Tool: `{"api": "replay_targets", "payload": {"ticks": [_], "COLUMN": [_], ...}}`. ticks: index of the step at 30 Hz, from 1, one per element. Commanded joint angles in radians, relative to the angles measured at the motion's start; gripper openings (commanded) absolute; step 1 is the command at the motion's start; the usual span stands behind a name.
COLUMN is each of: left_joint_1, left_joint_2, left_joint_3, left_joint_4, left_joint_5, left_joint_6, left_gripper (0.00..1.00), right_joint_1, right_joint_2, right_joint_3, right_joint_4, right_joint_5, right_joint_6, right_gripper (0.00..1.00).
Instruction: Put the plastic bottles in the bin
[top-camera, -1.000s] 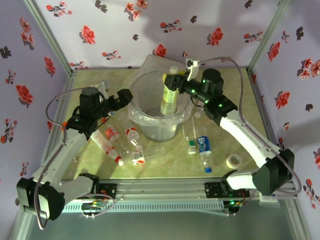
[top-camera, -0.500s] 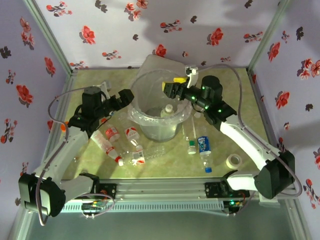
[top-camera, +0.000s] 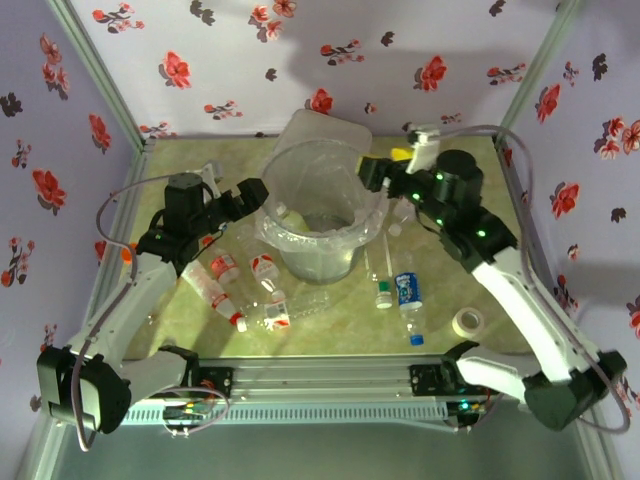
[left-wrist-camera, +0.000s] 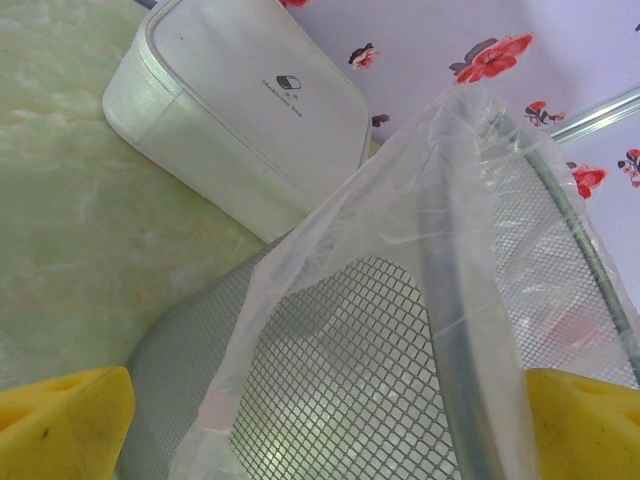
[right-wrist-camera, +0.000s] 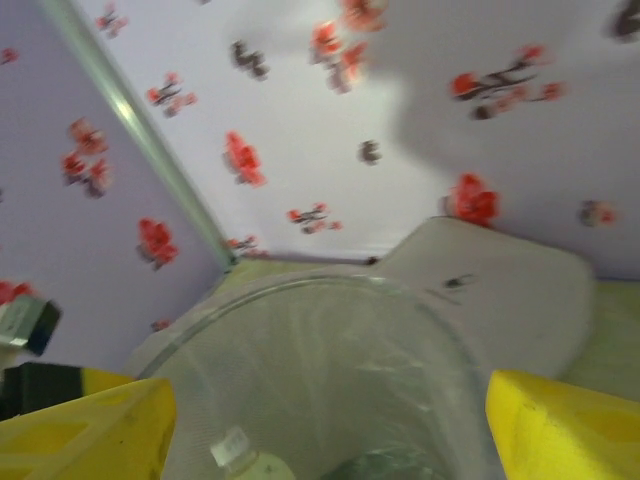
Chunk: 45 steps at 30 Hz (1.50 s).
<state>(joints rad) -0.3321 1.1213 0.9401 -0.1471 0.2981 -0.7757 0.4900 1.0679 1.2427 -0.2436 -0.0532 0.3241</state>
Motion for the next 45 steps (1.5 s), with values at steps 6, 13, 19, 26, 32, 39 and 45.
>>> {"api": "replay_targets", "payload": {"ticks": [6,13,19,26,32,39,45], "left_joint_1": [-0.008,-0.008,-0.007,-0.004,-0.002,0.001,0.002], "left_joint_2": [0.015,0.021,0.008,0.017,0.061,0.062,0.068], "left_joint_3": [-0.013,-0.029,-0.032,-0.029,0.003,-0.023,-0.019], "left_joint_4": [0.062,0.07,0.057,0.083,0.071,0.105,0.094], "left_joint_5": [-0.002,0.003,0.004,0.004,0.031,0.035,0.036], "left_joint_6": [0.015,0.024,0.032,0.024,0.03,0.01,0.017], "left_gripper": [0.99,0.99,1.0,1.0,1.0,1.0,1.0], "right_joint_1": [-0.218,-0.224,-0.215,-0.093,-0.092,-0.093,-0.096], "right_joint_2": [-0.108,0.017,0.069,0.021,0.031,0.093,0.182], "right_joint_3": [-0.014,-0.09,-0.209,-0.386,-0.472,-0.523,-0.532], "right_joint_4": [-0.528,-0.783,-0.818,-0.823,-0.761,-0.668,-0.584], "right_joint_5": [0.231,0.312,0.073,-0.036,-0.032,-0.065,-0.039], "right_joint_6": [0.123,0.121,0.188,0.328,0.365,0.362,0.348], "right_gripper": [0.81,0.71,0.65,0.7,0.73,0.82,0.76]}}
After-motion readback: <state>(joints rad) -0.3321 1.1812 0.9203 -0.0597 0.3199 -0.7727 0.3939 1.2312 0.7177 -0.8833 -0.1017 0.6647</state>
